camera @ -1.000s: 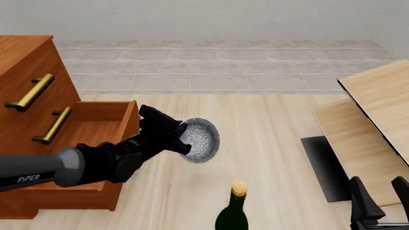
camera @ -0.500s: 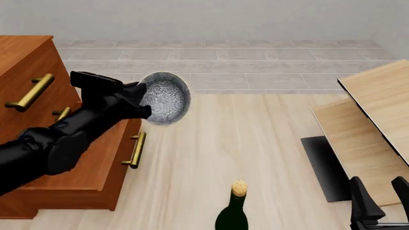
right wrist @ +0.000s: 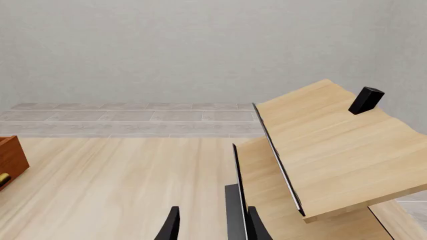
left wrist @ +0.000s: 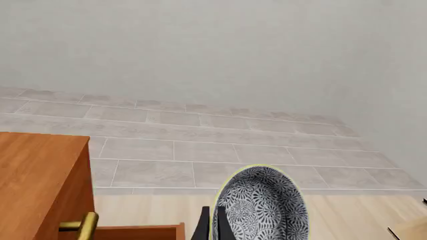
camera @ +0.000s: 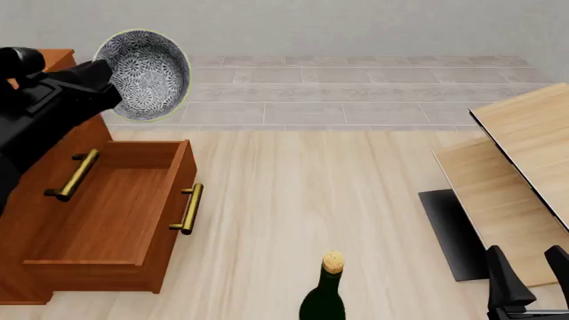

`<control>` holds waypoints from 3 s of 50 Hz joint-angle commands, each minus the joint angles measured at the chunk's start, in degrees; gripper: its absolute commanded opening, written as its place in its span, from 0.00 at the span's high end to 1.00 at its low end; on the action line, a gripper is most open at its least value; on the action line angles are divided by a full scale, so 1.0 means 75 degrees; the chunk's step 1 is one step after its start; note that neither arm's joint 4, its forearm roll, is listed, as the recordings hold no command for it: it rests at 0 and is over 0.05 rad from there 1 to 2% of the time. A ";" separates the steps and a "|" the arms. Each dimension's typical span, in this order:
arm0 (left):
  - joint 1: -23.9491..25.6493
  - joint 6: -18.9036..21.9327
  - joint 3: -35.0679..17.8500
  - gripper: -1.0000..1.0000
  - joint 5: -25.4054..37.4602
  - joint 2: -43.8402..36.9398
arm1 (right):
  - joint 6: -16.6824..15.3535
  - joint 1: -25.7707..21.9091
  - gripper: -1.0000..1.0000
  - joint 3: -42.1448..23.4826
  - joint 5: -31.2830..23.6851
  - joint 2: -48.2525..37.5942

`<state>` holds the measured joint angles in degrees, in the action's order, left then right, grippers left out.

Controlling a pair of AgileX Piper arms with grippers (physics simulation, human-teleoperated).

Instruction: Put the bowl on top of the cabinet.

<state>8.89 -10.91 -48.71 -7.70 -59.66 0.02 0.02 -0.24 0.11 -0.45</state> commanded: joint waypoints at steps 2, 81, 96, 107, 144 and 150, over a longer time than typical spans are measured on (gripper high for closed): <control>-0.1045 -0.0475 -0.0436 1.00 0.0344 0.0419 | 0.0000 0.0001 0.00 0.0000 0.0000 0.0002; -0.5946 -0.3774 -0.2832 1.00 0.4459 0.0450 | 0.0001 0.0001 0.00 0.0000 0.0000 0.0001; -0.6281 -0.3849 -0.2791 1.00 0.4514 0.0125 | -0.0001 0.0001 0.00 0.0000 0.0000 -0.0001; -0.6466 -0.3916 -0.2747 1.00 0.4551 -0.0037 | 0.0001 -0.0002 0.00 0.0000 0.0000 0.0001; -0.6591 -0.3633 -0.2503 1.00 0.4297 -0.0473 | 0.0000 0.0001 0.00 0.0000 0.0000 0.0002; -0.6615 -0.3553 -0.2448 1.00 0.4246 -0.0572 | 0.0001 -0.0001 0.00 0.0000 0.0000 0.0001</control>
<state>-40.49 -38.65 -67.41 24.96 -63.16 0.03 0.02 -0.24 0.11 -0.45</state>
